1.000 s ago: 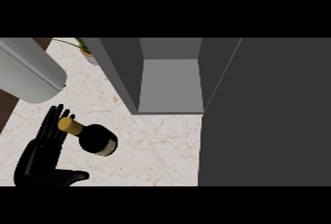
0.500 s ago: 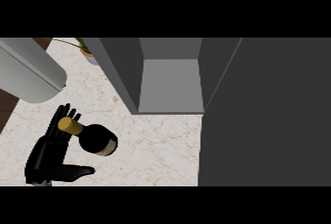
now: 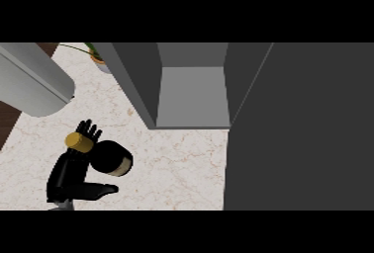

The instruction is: Pick up the wine, place it into the cabinet and close the cabinet

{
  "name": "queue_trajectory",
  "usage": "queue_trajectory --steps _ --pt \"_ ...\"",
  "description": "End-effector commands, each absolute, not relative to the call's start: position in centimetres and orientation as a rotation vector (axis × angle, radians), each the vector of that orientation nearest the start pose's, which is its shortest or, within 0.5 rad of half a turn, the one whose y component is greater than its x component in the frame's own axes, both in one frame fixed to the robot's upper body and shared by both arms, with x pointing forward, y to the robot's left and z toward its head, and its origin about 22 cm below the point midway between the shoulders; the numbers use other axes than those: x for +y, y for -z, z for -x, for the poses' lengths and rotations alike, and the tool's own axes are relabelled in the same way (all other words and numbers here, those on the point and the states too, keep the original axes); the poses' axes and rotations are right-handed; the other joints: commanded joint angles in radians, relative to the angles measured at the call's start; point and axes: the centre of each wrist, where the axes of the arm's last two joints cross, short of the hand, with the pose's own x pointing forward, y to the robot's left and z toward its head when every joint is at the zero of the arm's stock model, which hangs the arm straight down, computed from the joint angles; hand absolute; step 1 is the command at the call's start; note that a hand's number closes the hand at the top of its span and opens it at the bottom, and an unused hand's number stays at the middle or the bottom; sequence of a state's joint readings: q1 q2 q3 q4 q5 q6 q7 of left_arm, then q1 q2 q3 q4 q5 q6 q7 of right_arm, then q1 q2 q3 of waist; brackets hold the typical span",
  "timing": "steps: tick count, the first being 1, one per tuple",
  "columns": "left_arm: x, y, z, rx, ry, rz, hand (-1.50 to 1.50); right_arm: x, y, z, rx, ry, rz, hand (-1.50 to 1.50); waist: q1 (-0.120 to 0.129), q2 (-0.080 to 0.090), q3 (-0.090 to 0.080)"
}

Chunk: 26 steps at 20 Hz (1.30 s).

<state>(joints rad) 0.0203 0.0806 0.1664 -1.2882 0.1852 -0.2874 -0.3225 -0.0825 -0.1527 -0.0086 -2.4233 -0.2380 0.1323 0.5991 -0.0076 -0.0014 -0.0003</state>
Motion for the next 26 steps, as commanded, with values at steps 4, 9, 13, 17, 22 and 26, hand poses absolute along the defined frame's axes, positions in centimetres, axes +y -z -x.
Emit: queue_trajectory --steps 4,9,13,17,22,26 --pt "29.1 9.0 -22.7 -1.601 -0.113 0.192 -1.50 -23.5 -22.3 -11.8 -1.938 -0.320 -0.272 -1.50 -0.007 0.000 0.000" --pt "29.6 9.1 -23.9 -1.629 -0.107 0.202 -1.50 -22.2 -22.1 -13.1 -1.952 -0.296 -0.270 -1.50 -0.001 0.001 -0.001" --pt "27.1 8.9 -24.3 -1.617 -0.150 0.249 -1.50 -23.7 -21.9 -13.4 -1.930 -0.325 -0.270 -1.50 0.000 0.000 0.000" --pt "28.8 9.2 -22.8 -1.619 -0.152 0.308 1.50 -23.5 -21.8 -12.7 -1.947 -0.317 -0.262 -1.50 0.003 -0.002 0.001" --pt "27.4 8.9 -26.0 -1.643 -0.074 0.376 1.50 -22.5 -23.1 -12.5 -1.933 -0.300 -0.274 -1.50 -0.005 -0.001 -0.001" --pt "27.8 10.5 -24.9 -1.660 0.019 0.359 1.50 -23.7 -22.2 -13.3 -1.925 -0.306 -0.264 -1.50 -0.005 0.001 0.000"
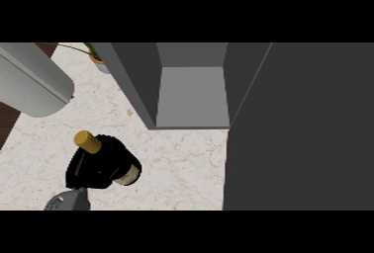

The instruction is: Pick up the wine, place it into the cabinet and close the cabinet

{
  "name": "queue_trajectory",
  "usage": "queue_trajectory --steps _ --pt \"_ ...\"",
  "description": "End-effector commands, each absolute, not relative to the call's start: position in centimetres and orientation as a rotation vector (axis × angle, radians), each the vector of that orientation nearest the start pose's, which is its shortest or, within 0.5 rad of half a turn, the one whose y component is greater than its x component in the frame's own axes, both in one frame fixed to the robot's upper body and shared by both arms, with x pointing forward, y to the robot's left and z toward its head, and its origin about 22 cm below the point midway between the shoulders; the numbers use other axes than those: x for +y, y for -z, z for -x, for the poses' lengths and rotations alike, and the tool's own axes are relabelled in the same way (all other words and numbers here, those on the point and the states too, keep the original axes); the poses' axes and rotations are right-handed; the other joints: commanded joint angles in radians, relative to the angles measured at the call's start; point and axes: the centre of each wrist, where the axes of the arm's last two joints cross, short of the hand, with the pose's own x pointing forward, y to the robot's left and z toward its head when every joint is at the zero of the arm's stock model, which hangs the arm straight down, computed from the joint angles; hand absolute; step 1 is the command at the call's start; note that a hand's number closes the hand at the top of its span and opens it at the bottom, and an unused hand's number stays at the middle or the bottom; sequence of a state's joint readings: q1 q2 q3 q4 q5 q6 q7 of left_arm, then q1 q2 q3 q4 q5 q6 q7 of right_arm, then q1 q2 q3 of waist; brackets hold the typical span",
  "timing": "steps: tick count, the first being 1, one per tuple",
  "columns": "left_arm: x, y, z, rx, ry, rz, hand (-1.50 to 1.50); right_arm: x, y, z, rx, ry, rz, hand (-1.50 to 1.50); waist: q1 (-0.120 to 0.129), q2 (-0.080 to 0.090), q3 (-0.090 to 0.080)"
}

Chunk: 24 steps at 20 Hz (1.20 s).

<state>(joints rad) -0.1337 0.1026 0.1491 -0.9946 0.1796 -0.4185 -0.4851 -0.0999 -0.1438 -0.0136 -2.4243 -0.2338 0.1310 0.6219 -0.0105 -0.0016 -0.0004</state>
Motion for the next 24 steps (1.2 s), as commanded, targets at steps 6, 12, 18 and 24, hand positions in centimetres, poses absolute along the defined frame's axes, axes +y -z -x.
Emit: queue_trajectory --steps 6,12,18,24 --pt "29.5 10.8 -21.9 -1.722 -0.003 0.122 1.50 -23.4 -21.2 -14.3 -1.929 -0.293 -0.251 -1.50 0.006 0.000 0.000" --pt "31.2 8.7 -19.8 -1.792 -0.108 0.035 1.50 -23.0 -22.2 -13.4 -1.921 -0.289 -0.271 -1.50 0.012 -0.003 0.000" --pt "30.2 6.9 -20.0 -1.949 -0.095 -0.075 1.50 -22.1 -21.4 -12.9 -1.940 -0.280 -0.256 -1.50 0.010 -0.004 0.001" --pt "28.8 1.7 -19.8 -1.940 -0.113 0.105 1.50 -23.0 -20.8 -13.8 -1.914 -0.280 -0.272 -1.50 0.012 -0.003 0.001"
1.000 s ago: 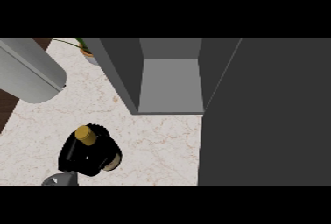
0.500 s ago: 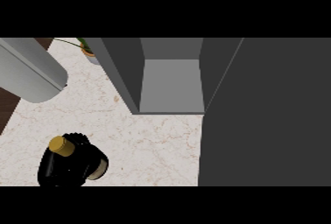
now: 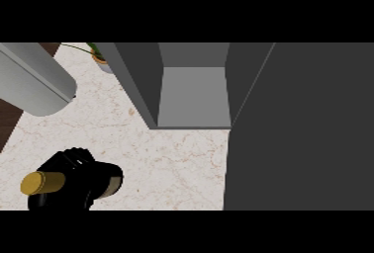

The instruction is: Pick up the wine, place it into the cabinet and close the cabinet

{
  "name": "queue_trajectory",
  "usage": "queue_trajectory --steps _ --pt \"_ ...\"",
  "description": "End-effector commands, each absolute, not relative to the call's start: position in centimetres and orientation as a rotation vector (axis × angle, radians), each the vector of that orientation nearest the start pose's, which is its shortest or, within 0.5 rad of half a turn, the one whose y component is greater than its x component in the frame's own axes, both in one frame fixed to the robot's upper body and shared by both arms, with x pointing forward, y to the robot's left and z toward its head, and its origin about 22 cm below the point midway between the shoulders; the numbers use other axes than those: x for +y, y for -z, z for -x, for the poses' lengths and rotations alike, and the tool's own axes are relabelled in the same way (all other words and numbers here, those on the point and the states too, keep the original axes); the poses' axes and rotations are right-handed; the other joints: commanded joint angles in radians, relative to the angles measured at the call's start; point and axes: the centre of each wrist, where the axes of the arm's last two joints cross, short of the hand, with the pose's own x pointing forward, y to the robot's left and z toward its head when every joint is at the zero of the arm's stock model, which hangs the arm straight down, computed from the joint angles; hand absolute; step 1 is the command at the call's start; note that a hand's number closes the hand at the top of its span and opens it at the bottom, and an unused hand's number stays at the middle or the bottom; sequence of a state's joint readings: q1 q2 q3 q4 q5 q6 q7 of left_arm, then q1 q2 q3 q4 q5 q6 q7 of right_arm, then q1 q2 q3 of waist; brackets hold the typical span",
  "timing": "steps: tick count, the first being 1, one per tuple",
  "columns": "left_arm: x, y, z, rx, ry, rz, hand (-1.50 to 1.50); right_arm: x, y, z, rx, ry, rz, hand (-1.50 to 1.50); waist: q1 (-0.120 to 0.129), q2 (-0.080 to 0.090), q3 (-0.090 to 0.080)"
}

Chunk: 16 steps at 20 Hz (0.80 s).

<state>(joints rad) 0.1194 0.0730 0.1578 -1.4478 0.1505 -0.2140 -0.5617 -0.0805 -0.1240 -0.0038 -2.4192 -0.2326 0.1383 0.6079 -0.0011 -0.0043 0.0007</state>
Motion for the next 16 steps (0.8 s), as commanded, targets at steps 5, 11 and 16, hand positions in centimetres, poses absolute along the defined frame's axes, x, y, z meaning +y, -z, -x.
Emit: queue_trajectory --steps 5,11,16 --pt "25.9 -0.9 -18.9 -1.929 -0.106 0.202 1.50 -22.6 -20.3 -14.4 -1.928 -0.280 -0.253 -1.50 0.003 0.001 0.000" --pt "21.7 -6.1 -20.3 -1.923 -0.041 0.175 1.50 -23.3 -21.3 -13.4 -1.917 -0.288 -0.278 -1.50 -0.006 0.000 0.000" --pt "18.0 -7.4 -21.0 -1.884 -0.028 0.258 1.50 -23.3 -21.2 -14.0 -1.921 -0.290 -0.267 -1.50 -0.007 0.002 0.000"
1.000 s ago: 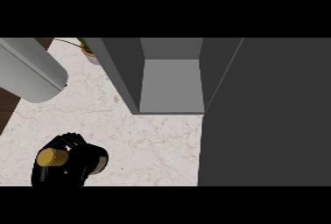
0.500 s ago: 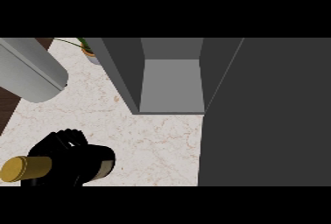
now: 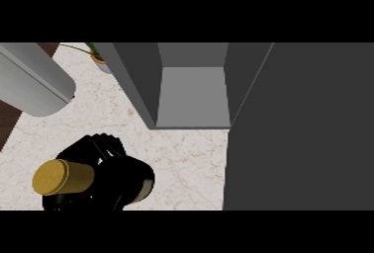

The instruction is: Pick up the wine, place it into the cabinet and close the cabinet

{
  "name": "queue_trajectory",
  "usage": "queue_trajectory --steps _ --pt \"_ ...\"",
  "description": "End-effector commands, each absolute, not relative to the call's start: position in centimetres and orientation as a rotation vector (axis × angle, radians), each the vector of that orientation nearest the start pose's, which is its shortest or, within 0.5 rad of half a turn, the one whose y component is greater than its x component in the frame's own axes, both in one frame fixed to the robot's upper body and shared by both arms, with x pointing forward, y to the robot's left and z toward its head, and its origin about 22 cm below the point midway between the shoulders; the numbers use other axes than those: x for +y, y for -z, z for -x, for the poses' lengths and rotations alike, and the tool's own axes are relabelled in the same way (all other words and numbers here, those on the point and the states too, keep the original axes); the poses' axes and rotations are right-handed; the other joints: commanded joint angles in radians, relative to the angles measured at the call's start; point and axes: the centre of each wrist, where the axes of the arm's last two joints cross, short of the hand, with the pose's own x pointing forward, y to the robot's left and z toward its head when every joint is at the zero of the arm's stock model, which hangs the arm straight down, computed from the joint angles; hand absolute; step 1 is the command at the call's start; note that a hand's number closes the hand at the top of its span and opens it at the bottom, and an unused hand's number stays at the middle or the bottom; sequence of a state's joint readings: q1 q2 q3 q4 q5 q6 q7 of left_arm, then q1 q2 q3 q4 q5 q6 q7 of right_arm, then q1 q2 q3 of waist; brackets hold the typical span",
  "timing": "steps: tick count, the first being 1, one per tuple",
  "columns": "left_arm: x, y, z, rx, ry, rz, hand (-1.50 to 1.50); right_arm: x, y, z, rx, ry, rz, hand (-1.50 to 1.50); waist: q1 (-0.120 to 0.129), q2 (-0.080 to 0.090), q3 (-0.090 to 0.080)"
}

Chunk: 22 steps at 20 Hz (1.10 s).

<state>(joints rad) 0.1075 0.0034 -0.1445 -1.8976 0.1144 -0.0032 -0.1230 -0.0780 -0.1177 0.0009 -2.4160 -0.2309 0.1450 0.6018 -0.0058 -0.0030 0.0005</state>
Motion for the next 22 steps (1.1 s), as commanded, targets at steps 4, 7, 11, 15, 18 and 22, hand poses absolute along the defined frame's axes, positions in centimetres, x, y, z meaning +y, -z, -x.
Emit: queue_trajectory --steps 4,7,11,15,18,22 --pt "14.8 -10.4 -21.4 -1.914 -0.018 0.305 1.50 -24.0 -21.4 -13.5 -1.918 -0.289 -0.273 -1.50 -0.009 0.000 0.000" --pt "13.3 -11.4 -22.7 -1.918 -0.018 0.323 1.50 -24.7 -20.1 -14.9 -1.924 -0.276 -0.267 -1.50 -0.005 0.002 0.000" --pt "10.8 -12.5 -24.1 -1.905 -0.032 0.317 1.50 -23.1 -20.8 -14.1 -1.922 -0.279 -0.287 -1.50 -0.006 0.001 0.000" --pt "7.2 -12.5 -24.7 -1.904 -0.044 0.281 1.50 -23.4 -20.0 -13.5 -1.919 -0.280 -0.290 -1.50 -0.017 0.002 0.000" --pt "7.0 -13.1 -25.2 -1.915 -0.047 0.250 1.50 -23.8 -20.2 -14.2 -1.916 -0.293 -0.251 -1.50 -0.005 0.002 0.000" --pt "5.9 -12.6 -26.6 -1.916 -0.060 0.212 1.50 -23.1 -20.7 -12.8 -1.922 -0.315 -0.263 -1.50 -0.010 0.002 -0.001"
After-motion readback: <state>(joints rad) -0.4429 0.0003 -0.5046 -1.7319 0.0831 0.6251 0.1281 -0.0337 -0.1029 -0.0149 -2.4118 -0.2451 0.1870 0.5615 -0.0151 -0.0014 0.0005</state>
